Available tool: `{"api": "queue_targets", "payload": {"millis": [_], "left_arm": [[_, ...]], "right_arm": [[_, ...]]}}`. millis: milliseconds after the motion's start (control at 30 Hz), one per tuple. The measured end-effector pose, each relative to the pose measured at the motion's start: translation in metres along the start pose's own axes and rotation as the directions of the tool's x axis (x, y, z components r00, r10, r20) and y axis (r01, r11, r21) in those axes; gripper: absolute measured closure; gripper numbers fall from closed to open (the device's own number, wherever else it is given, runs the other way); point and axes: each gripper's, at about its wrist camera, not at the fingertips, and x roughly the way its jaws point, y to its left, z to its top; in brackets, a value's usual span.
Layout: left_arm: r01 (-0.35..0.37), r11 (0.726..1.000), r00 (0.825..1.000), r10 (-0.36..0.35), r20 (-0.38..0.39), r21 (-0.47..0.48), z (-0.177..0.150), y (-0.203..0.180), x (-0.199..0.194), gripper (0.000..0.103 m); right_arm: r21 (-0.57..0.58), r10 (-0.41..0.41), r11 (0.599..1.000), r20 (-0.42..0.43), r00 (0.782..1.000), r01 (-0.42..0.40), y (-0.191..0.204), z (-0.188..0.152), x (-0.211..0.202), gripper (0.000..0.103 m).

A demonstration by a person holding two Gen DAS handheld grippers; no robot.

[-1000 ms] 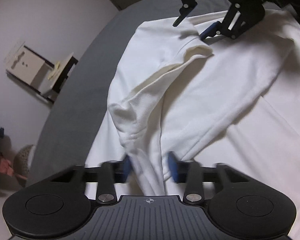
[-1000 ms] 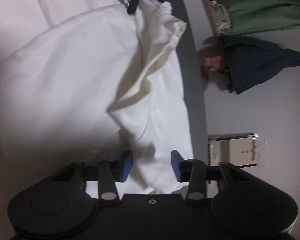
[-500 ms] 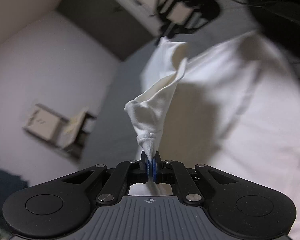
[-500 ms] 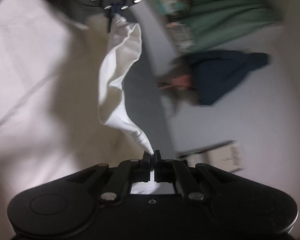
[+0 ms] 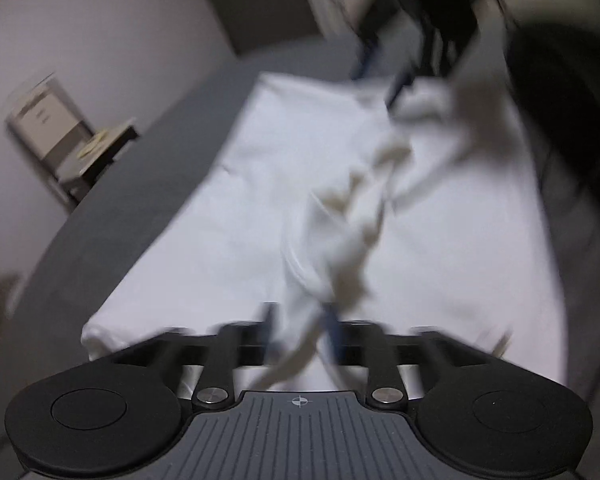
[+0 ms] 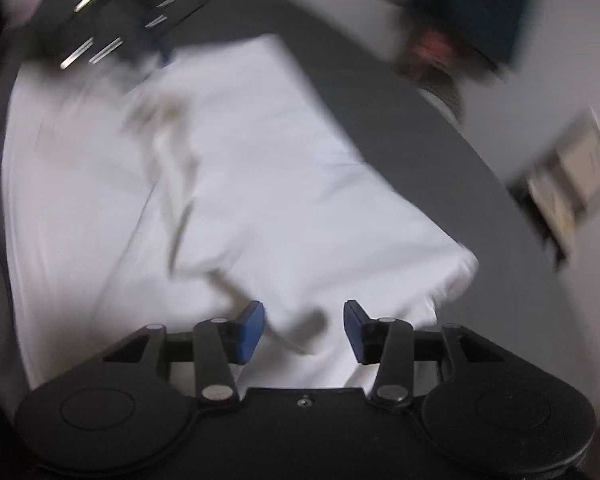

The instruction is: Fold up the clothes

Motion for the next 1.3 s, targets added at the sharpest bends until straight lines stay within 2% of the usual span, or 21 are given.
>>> {"api": "queue_targets", "payload": {"millis": [67, 133, 233, 300, 433, 467, 500, 533, 567, 600, 667, 733, 833, 867, 900, 933, 1000, 1067, 1100, 1233, 1300], "left_arm": [[-0.036, 0.991, 0.993, 0.049, 0.104, -0.126, -0.002, 0.014, -0.021, 0.002], [-0.073, 0.967, 0.978, 0.117, 0.172, -0.244, 0.001, 0.026, -0.033, 0.001], [-0.073, 0.909, 0.974, 0.154, 0.169, -0.41, 0.015, 0.046, -0.022, 0.001], [-0.03, 0.869, 0.973, 0.138, 0.184, -0.493, 0.019, 0.054, -0.011, 0.001], [-0.012, 0.785, 0.977, 0.139, 0.159, -0.619, 0.016, 0.061, 0.024, 0.001], [-0.003, 0.766, 0.98, 0.13, 0.151, -0.642, 0.011, 0.057, 0.032, 0.001], [0.011, 0.751, 0.985, 0.104, 0.134, -0.661, 0.005, 0.057, 0.039, 0.001], [0.024, 0.734, 0.99, 0.076, 0.118, -0.678, 0.0, 0.057, 0.047, 0.001], [0.037, 0.717, 0.994, 0.048, 0.101, -0.696, -0.006, 0.057, 0.054, 0.001], [0.025, 0.713, 0.997, 0.037, 0.073, -0.7, -0.009, 0.055, 0.062, 0.001], [-0.008, 0.707, 0.999, 0.029, 0.017, -0.707, -0.018, 0.053, 0.071, 0.001], [-0.008, 0.713, 0.999, 0.03, 0.02, -0.701, -0.023, 0.046, 0.076, 0.001], [-0.026, 0.739, 0.999, 0.045, 0.01, -0.673, -0.023, 0.039, 0.077, 0.001], [-0.036, 0.748, 0.999, 0.05, 0.001, -0.662, -0.022, 0.037, 0.077, 0.001], [-0.041, 0.75, 0.999, 0.054, -0.001, -0.661, -0.02, 0.036, 0.077, 0.001], [-0.036, 0.743, 0.999, 0.051, 0.003, -0.668, -0.019, 0.039, 0.076, 0.001], [-0.024, 0.723, 0.999, 0.049, 0.017, -0.691, -0.018, 0.043, 0.07, 0.001], [-0.014, 0.688, 0.998, 0.055, 0.034, -0.726, -0.02, 0.047, 0.062, 0.001], [-0.016, 0.677, 0.997, 0.062, 0.036, -0.736, -0.016, 0.052, 0.064, 0.001], [-0.04, 0.655, 0.994, 0.102, 0.036, -0.754, -0.018, 0.057, 0.062, 0.001], [-0.042, 0.646, 0.994, 0.104, 0.034, -0.762, -0.021, 0.059, 0.062, 0.001]], "right_arm": [[0.216, 0.01, 0.976, 0.023, 1.0, -0.015, -0.032, -0.003, -0.001, 0.06], [0.44, 0.043, 0.897, 0.031, 0.999, -0.052, -0.063, -0.015, 0.006, 0.06], [0.653, 0.083, 0.751, 0.057, 0.995, -0.1, -0.089, -0.033, 0.019, 0.067], [0.717, 0.081, 0.687, 0.085, 0.993, -0.118, -0.098, -0.038, 0.026, 0.068], [0.8, 0.04, 0.582, 0.151, 0.988, -0.146, -0.099, -0.039, 0.038, 0.069], [0.81, 0.047, 0.567, 0.153, 0.987, -0.152, -0.1, -0.038, 0.047, 0.075], [0.816, 0.059, 0.554, 0.156, 0.986, -0.163, -0.101, -0.038, 0.055, 0.089], [0.815, 0.075, 0.552, 0.16, 0.984, -0.175, -0.1, -0.038, 0.057, 0.097], [0.811, 0.082, 0.558, 0.155, 0.984, -0.174, -0.101, -0.037, 0.058, 0.097], [0.812, 0.082, 0.561, 0.142, 0.986, -0.164, -0.102, -0.037, 0.058, 0.097], [0.831, 0.053, 0.547, 0.079, 0.996, -0.095, -0.106, -0.041, 0.057, 0.097], [0.847, 0.045, 0.53, 0.033, 0.998, -0.052, -0.108, -0.046, 0.061, 0.097], [0.864, 0.068, 0.494, 0.071, 0.995, -0.095, -0.107, -0.051, 0.063, 0.09], [0.874, 0.065, 0.475, 0.087, 0.994, -0.108, -0.107, -0.053, 0.063, 0.078], [0.891, 0.038, 0.438, 0.111, 0.993, -0.117, -0.11, -0.057, 0.059, 0.067], [0.907, 0.007, 0.403, 0.127, 0.992, -0.119, -0.113, -0.061, 0.055, 0.063], [0.938, -0.051, 0.338, 0.105, 0.993, -0.082, -0.12, -0.07, 0.049, 0.061], [0.956, -0.026, 0.284, 0.079, 0.996, -0.069, -0.125, -0.077, 0.054, 0.067], [0.958, -0.009, 0.279, 0.071, 0.997, -0.066, -0.125, -0.078, 0.055, 0.074], [0.94, 0.047, 0.334, 0.057, 0.997, -0.069, -0.116, -0.072, 0.065, 0.075], [0.936, 0.011, 0.352, 0.014, 1.0, -0.017, -0.113, -0.068, 0.065, 0.1]]}}
